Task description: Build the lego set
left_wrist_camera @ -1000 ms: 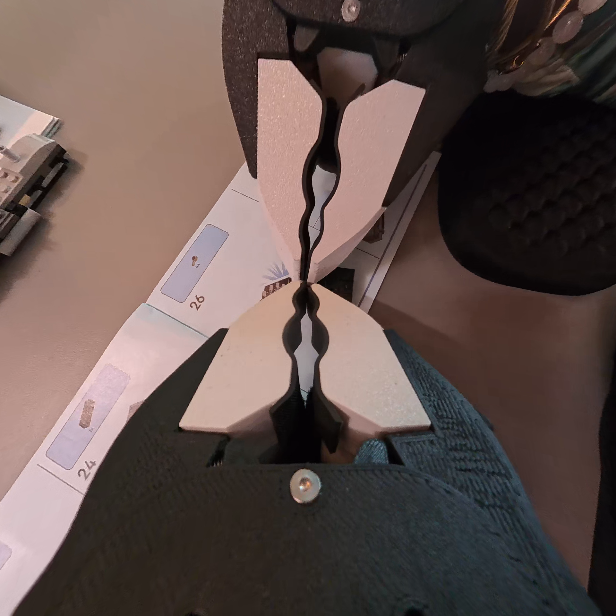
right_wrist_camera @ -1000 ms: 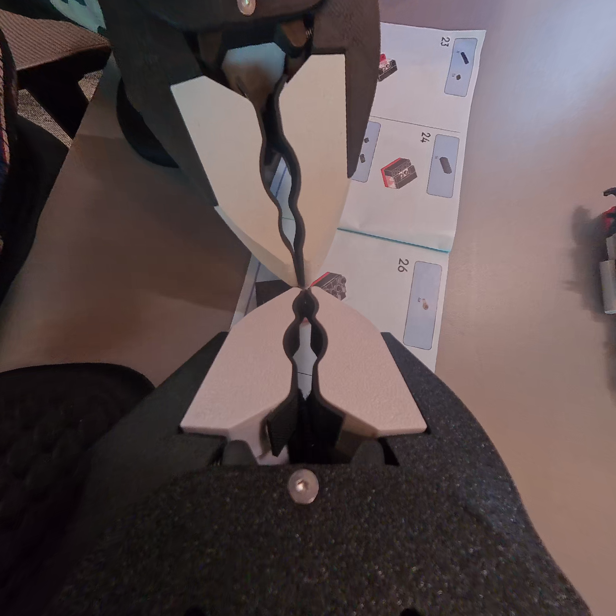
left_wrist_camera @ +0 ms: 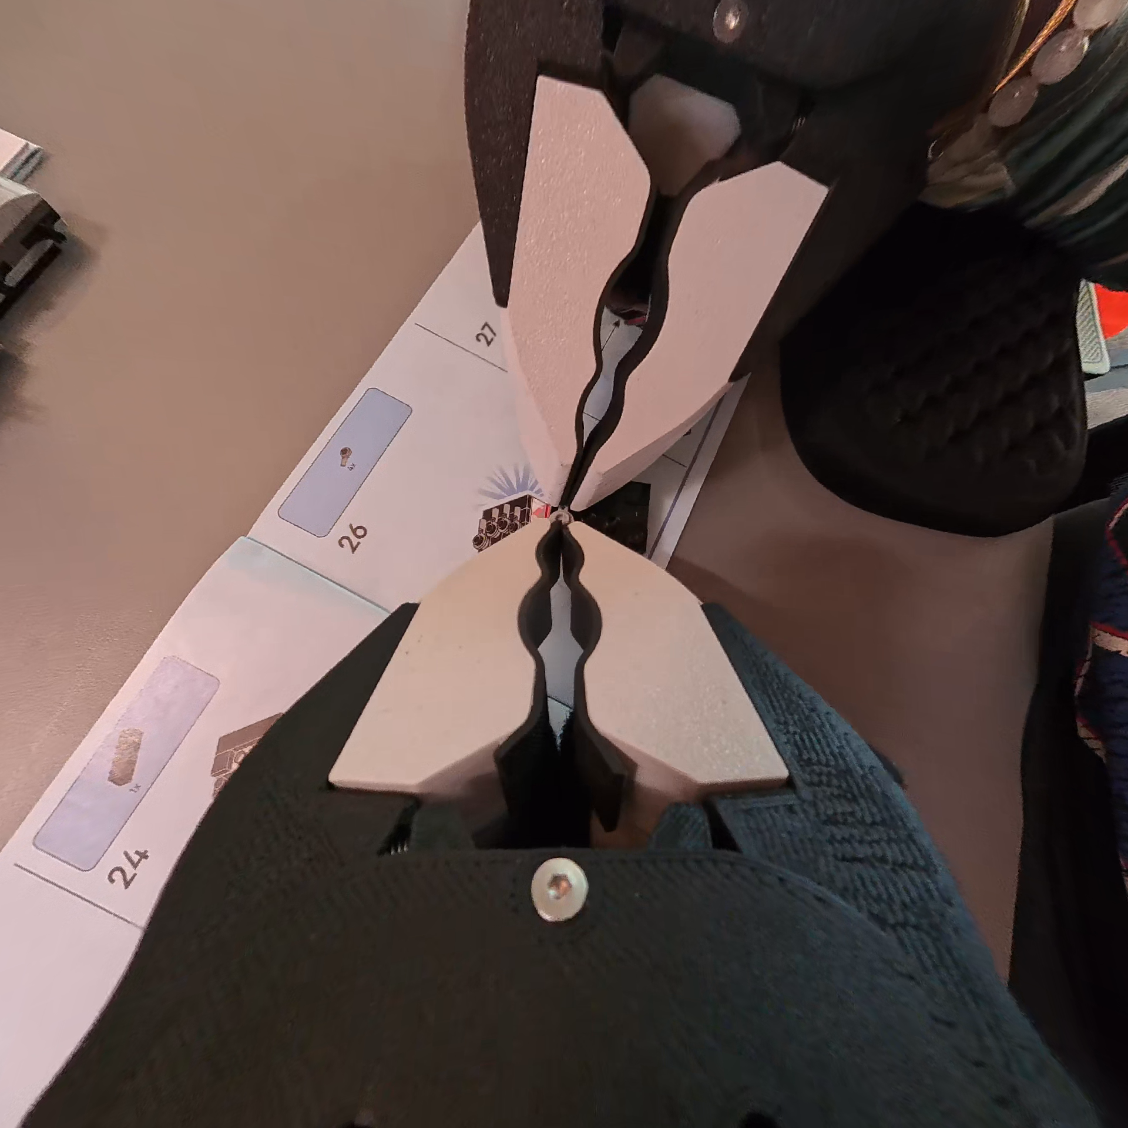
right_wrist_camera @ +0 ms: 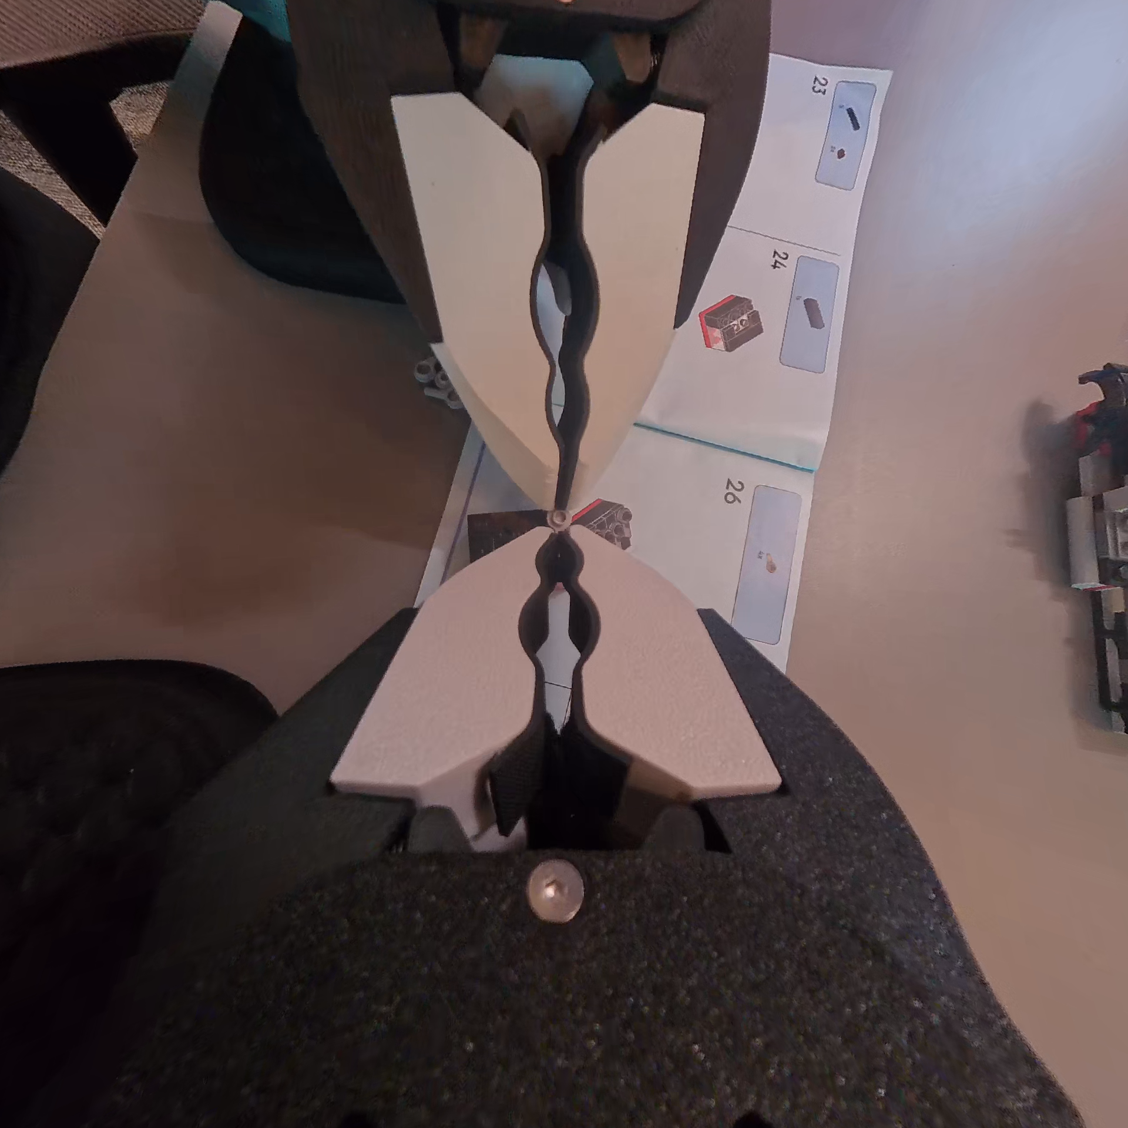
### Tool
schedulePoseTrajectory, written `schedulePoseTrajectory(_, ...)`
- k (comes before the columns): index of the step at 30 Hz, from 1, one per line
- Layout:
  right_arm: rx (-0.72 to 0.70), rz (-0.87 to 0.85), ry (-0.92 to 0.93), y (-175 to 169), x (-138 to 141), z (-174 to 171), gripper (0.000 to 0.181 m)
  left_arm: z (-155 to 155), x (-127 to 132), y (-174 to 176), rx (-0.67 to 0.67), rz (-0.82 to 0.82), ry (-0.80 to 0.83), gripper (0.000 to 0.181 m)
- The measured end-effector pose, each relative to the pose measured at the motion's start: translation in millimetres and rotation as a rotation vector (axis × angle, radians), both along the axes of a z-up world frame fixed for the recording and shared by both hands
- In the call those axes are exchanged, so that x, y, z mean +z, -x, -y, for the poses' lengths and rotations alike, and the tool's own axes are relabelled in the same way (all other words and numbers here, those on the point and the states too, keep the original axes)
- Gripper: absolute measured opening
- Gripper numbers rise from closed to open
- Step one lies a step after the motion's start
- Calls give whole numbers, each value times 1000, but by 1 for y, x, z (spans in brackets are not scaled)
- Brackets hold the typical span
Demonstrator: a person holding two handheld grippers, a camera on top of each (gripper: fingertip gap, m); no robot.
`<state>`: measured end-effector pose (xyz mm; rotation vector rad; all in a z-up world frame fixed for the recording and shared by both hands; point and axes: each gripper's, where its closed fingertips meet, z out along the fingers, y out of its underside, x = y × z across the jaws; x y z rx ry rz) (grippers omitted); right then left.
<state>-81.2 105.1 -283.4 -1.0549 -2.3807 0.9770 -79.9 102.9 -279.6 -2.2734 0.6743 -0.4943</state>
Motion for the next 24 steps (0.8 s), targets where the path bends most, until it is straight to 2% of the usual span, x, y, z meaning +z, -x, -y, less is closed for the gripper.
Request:
schedulePoseTrajectory(2,1,9,-11,0,0,0,0,0,0,1,-2,-21,5,1)
schedulePoseTrajectory(5,5,34,-14,-1,-1,3,0,5,-18,5,-25,-175,32,1)
schedulePoseTrajectory(6,-9,52,-5,-1,-1,3,0,4,-16,5,-20,-181,13,1)
schedulePoseTrajectory(10,-7,46,-18,-1,0,3,0,4,21,18,67,-42,-86,1)
schedulePoseTrajectory(13,1,35,3,-2,1,1,1,6,24,26,103,-51,-119,1)
schedulePoseTrajectory(14,1,36,18,-4,2,1,11,6,24,29,121,-42,-122,1)
schedulePoseTrajectory(20,2,-5,77,-9,14,3,21,18,22,25,159,-8,-158,1)
schedulePoseTrajectory(23,-8,3,64,-9,7,7,54,22,29,28,204,15,-203,0)
schedulePoseTrajectory(24,-5,26,48,-9,0,9,58,23,34,30,225,44,-222,0)
